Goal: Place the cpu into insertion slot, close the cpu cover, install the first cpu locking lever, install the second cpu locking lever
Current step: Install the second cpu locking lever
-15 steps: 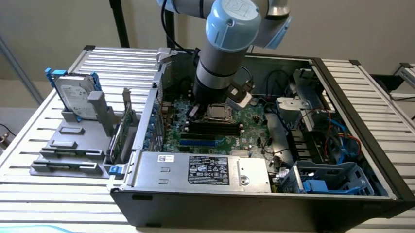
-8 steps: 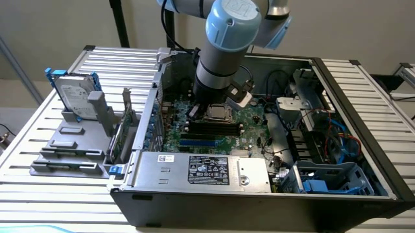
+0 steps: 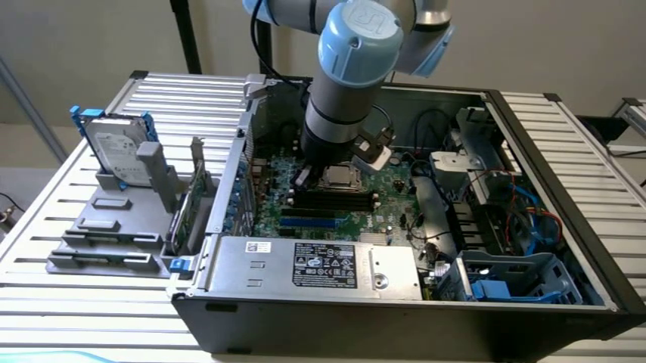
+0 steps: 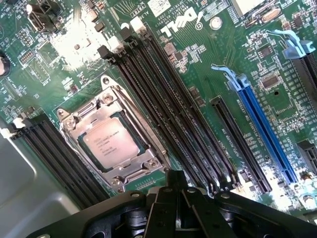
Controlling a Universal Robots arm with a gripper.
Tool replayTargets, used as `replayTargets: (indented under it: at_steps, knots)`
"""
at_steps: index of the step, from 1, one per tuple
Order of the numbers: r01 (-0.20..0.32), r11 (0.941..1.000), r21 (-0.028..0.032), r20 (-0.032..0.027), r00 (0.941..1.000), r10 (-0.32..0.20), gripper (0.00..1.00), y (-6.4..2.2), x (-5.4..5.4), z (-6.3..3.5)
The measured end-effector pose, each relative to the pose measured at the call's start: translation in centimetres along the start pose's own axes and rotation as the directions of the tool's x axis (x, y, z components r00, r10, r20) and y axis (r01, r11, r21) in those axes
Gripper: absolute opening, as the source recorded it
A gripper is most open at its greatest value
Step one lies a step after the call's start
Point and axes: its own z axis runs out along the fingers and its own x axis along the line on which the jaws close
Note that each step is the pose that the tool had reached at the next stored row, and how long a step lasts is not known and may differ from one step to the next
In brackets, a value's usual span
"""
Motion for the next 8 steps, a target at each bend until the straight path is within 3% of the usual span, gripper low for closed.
replayTargets:
  at_steps: [8]
  knots:
    - [0.010,0.9999,0.0008,-0.0018,0.9999,-0.010,0.11,-0.05,0.15,0.53]
